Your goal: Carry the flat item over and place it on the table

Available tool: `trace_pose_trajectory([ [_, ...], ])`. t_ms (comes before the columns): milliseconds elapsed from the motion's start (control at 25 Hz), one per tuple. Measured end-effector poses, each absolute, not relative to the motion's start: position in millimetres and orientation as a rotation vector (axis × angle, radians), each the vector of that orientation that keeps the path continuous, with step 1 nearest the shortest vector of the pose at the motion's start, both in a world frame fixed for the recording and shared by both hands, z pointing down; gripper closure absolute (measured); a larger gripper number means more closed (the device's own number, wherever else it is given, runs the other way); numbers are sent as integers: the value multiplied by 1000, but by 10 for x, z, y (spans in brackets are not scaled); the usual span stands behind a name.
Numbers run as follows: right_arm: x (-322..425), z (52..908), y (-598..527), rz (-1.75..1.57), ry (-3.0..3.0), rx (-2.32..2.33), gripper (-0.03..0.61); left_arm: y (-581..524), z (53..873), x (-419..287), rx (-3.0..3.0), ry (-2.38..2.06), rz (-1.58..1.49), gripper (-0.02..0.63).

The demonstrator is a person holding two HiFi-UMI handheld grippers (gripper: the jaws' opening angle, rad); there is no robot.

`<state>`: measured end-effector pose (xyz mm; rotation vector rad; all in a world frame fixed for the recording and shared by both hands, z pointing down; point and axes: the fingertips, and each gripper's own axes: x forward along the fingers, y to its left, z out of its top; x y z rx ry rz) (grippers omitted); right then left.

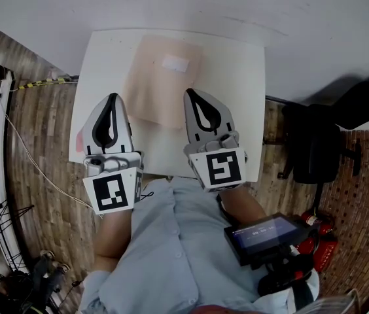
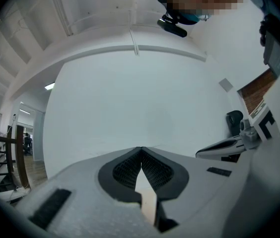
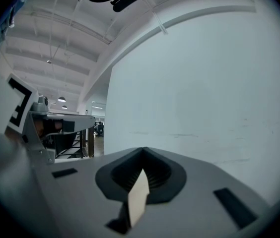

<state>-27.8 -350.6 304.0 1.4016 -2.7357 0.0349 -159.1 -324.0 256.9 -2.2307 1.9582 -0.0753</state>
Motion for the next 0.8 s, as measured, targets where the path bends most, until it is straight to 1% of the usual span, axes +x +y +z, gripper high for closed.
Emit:
trace_pose_trajectory([
  [800, -243, 3096, -3582, 55, -2744, 1397, 574, -3305, 2636, -1522, -2233, 1952, -105, 604],
])
